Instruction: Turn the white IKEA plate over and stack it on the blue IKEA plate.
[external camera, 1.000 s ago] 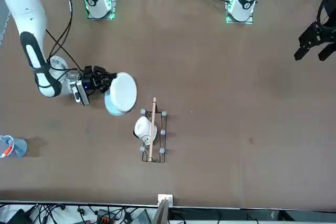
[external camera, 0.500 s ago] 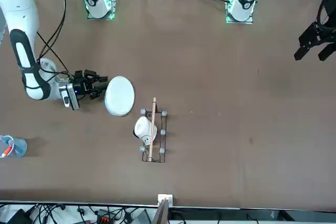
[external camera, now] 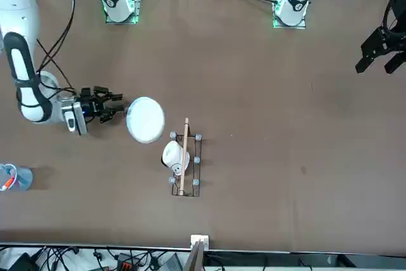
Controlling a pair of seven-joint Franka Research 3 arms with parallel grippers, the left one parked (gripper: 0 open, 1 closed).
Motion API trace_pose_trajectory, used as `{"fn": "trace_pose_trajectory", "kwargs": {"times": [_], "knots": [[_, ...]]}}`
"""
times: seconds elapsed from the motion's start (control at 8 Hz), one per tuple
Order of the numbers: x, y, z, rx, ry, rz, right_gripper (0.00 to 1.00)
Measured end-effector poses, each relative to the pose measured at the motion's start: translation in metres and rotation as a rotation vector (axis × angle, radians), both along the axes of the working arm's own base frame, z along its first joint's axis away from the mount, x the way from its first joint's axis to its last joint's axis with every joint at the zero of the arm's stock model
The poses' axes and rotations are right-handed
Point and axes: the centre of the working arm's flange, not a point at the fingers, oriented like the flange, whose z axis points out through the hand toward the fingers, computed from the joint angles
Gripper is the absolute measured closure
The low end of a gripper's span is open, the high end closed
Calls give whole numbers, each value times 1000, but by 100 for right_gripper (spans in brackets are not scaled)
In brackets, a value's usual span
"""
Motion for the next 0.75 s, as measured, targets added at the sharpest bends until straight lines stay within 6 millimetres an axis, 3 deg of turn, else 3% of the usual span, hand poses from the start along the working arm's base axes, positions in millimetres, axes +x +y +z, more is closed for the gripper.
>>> {"fn": "trace_pose_trajectory", "kwargs": {"times": [0.12, 0.38, 0.5, 0.75], "knots": [[8, -23, 10, -46, -27, 9, 42], [26, -62, 38, -146, -61, 27, 4], [37, -70, 57, -198, -57, 42, 0], [59, -69, 109, -327, -8, 53, 0]]}}
